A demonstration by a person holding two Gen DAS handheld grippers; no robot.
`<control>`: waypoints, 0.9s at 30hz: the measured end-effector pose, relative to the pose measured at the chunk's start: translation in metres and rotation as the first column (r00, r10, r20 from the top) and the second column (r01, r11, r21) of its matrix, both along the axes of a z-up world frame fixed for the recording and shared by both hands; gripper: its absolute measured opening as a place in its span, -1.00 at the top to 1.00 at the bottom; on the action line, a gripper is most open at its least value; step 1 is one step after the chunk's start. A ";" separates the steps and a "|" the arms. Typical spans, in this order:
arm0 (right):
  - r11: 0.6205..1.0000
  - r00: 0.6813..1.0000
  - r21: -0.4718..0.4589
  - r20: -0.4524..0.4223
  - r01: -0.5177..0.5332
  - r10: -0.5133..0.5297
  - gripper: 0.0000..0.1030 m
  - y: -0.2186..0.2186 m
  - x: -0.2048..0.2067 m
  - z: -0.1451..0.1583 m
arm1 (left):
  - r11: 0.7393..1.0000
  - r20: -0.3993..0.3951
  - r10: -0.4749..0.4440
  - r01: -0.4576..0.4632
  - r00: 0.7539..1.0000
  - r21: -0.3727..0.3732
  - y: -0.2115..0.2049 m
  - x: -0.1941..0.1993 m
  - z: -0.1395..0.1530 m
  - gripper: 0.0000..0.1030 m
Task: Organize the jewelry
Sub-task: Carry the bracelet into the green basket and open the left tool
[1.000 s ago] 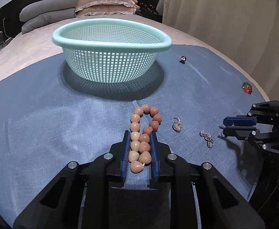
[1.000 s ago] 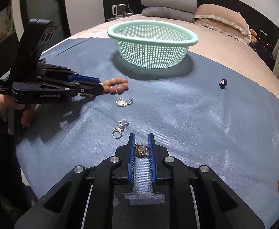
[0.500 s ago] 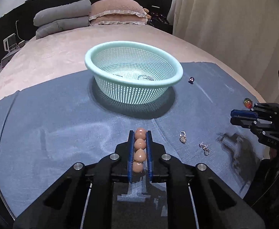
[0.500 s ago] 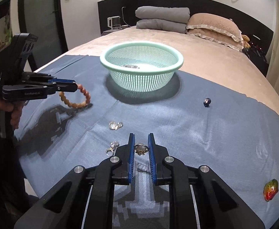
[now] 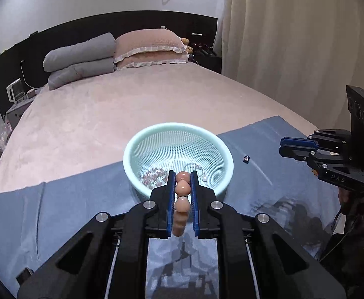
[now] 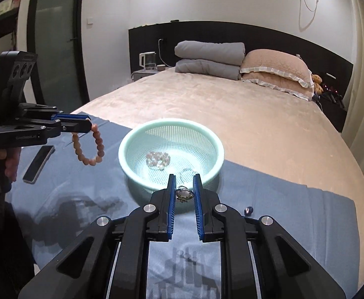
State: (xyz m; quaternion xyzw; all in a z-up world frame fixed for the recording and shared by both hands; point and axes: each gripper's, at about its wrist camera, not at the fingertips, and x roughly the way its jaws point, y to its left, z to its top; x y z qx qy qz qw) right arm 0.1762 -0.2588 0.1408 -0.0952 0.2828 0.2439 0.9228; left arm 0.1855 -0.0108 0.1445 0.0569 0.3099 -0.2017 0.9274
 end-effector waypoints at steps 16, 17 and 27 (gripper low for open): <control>0.995 0.991 0.071 -0.111 -0.066 0.074 0.75 0.043 0.109 -0.004 | 1.000 -0.080 -0.004 0.005 0.997 0.007 -0.009 0.104 -0.014 0.77; 0.995 0.989 0.068 -0.125 -0.066 0.075 0.75 0.047 0.116 -0.011 | 1.000 -0.093 -0.006 0.006 0.996 0.004 -0.009 0.110 -0.022 0.77; 0.997 0.969 0.056 -0.240 -0.050 0.062 0.74 0.061 0.159 -0.075 | 1.000 -0.183 -0.017 0.020 0.983 0.013 -0.014 0.151 -0.080 0.77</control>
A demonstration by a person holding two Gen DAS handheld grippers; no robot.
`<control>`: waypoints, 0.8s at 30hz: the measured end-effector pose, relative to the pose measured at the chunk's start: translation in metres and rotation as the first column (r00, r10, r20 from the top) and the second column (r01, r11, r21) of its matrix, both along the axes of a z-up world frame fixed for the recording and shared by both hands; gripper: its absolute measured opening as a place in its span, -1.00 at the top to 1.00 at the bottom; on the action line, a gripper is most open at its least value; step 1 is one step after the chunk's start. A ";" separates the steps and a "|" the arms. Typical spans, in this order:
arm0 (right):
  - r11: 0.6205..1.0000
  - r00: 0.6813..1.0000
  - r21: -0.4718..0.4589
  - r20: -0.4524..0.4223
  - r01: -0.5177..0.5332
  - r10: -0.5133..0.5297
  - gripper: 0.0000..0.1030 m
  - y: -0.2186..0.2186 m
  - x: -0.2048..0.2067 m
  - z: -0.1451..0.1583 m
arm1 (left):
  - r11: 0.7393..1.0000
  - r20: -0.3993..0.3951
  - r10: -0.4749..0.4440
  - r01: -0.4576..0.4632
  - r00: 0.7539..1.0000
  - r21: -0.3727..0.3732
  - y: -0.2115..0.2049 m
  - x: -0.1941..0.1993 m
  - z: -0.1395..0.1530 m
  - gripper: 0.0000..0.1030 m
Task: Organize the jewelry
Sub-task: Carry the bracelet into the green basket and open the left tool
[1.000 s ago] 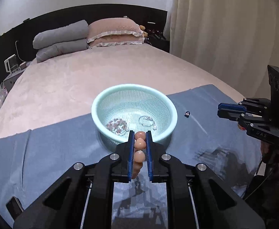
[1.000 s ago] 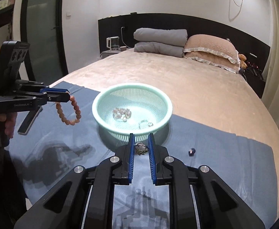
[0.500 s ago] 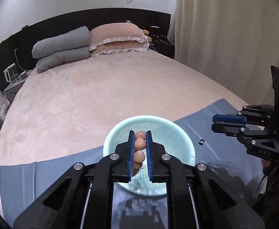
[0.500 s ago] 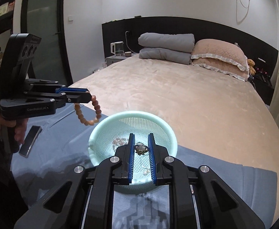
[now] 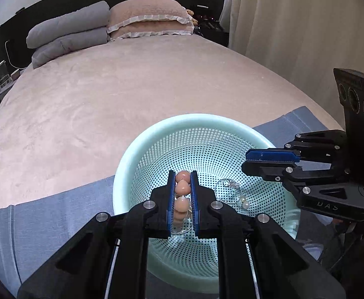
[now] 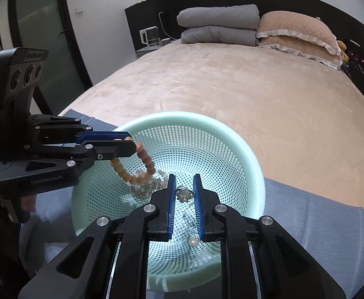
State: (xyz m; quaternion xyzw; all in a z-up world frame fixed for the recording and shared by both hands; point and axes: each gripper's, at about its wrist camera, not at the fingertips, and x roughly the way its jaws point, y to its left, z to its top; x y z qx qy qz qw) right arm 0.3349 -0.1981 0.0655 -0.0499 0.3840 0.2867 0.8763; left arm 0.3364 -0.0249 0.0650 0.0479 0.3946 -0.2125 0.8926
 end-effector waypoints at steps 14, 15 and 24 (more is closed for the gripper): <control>1.000 0.999 0.013 -0.036 0.001 -0.001 0.68 -0.002 0.004 -0.006 | 1.000 0.006 0.017 -0.017 1.000 -0.014 0.007 -0.005 -0.003 0.76; 1.000 0.999 0.020 -0.037 0.001 0.000 0.62 -0.004 0.003 -0.005 | 1.000 0.008 0.014 -0.014 1.000 -0.014 0.007 -0.006 -0.001 0.76; 0.998 0.995 0.032 0.085 0.055 -0.057 -0.50 -0.026 -0.032 0.031 | 0.997 0.160 0.072 -0.069 0.984 -0.030 0.016 -0.044 0.040 -0.60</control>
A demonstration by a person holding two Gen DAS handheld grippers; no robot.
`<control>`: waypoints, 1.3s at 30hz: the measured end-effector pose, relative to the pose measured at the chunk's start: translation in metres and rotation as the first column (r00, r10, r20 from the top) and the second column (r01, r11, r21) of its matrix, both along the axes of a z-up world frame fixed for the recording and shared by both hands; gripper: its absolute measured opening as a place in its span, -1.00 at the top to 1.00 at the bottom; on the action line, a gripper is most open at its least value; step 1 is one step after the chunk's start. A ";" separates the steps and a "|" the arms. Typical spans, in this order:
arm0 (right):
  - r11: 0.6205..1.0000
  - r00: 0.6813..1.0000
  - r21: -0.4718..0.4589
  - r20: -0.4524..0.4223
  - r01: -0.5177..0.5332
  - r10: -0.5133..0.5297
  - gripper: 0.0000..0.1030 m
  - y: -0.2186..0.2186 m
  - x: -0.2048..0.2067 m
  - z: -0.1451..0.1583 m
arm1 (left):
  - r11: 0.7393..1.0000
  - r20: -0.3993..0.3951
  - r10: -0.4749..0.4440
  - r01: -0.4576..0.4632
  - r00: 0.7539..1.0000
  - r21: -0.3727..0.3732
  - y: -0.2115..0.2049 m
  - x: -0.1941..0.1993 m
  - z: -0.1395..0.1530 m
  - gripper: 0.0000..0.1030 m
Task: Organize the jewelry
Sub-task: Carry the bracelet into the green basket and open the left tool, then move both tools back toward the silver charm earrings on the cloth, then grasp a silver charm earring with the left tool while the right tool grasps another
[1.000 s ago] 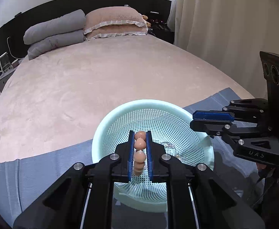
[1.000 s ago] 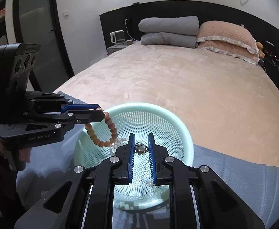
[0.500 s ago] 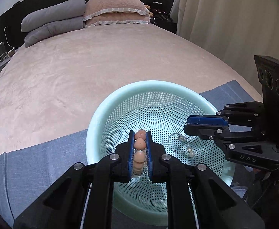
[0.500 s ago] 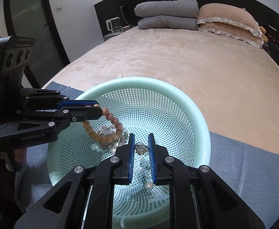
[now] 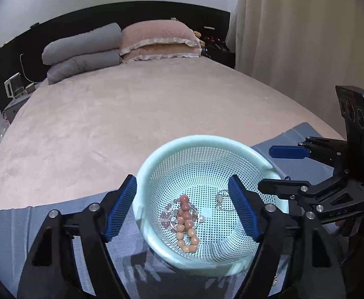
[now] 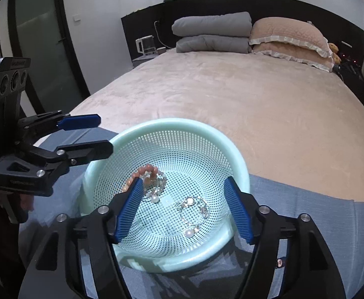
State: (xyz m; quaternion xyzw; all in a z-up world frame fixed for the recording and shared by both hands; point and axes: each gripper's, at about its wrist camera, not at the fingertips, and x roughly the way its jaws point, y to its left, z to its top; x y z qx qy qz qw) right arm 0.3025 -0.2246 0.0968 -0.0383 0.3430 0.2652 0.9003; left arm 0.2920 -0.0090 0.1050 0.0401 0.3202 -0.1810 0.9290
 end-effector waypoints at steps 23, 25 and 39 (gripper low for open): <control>0.985 1.000 -0.170 0.019 -0.008 0.011 -0.74 -0.019 -0.146 -0.029 | 1.000 -0.073 -0.028 0.028 0.997 -0.005 0.005 -0.108 -0.040 -0.89; 0.979 0.998 -0.194 -0.010 -0.058 0.057 -0.74 -0.012 -0.155 -0.043 | 0.999 -0.103 -0.052 0.051 0.993 -0.007 -0.003 -0.111 -0.055 -0.89; 0.963 0.971 -0.183 -0.175 -0.196 0.164 -0.27 0.004 -0.177 -0.100 | 0.944 -0.149 -0.285 0.304 0.947 0.125 -0.074 -0.132 -0.113 -0.16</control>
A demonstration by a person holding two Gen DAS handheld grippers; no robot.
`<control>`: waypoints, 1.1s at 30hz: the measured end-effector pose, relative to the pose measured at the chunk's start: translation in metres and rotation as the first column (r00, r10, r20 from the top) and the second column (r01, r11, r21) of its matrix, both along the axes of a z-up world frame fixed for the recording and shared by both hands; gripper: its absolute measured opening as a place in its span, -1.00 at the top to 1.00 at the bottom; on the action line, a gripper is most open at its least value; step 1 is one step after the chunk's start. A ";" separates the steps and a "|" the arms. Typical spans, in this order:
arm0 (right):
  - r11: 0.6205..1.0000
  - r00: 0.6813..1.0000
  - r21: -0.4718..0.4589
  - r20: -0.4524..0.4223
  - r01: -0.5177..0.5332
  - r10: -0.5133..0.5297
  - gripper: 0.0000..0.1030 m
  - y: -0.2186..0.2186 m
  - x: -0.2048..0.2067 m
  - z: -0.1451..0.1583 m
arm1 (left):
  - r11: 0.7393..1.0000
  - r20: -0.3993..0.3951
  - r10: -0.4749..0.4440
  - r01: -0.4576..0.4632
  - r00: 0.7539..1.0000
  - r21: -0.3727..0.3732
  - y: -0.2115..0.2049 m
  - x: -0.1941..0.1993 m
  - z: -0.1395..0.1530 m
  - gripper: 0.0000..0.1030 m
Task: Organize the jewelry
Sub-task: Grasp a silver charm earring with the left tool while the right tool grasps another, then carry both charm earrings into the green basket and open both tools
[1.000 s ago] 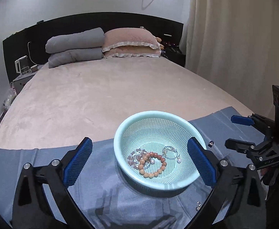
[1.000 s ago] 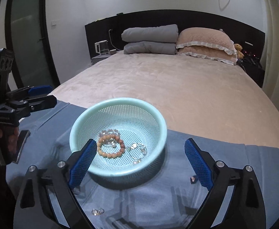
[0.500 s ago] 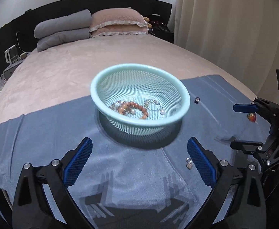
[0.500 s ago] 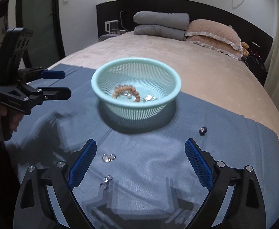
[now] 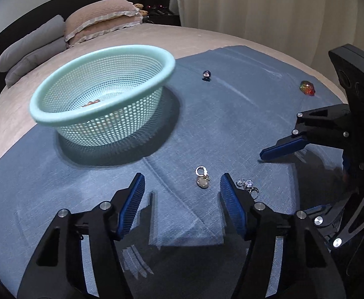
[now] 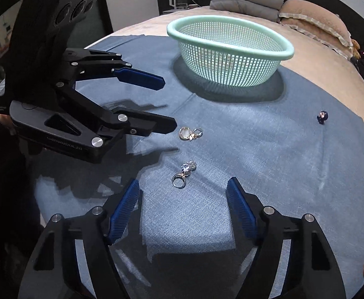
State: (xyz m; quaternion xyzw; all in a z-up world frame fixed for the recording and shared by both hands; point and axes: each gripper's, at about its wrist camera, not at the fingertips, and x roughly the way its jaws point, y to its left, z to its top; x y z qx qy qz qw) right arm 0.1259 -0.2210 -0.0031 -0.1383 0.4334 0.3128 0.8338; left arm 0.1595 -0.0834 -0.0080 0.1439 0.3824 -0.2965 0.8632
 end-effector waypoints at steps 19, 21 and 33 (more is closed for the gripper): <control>0.999 0.997 -0.011 0.059 0.047 -0.047 0.93 0.000 -0.012 -0.006 | 0.999 -0.126 -0.033 0.028 0.991 -0.044 -0.022 0.001 -0.023 0.58; 0.999 0.997 -0.008 0.056 0.049 -0.048 0.93 -0.002 -0.015 -0.005 | 0.998 -0.136 -0.008 0.000 0.991 -0.058 -0.020 0.000 -0.023 0.74; 0.998 0.984 0.005 0.167 0.063 -0.062 0.96 -0.022 -0.027 0.038 | 0.985 -0.212 0.049 -0.083 0.976 -0.152 0.005 -0.001 -0.002 0.74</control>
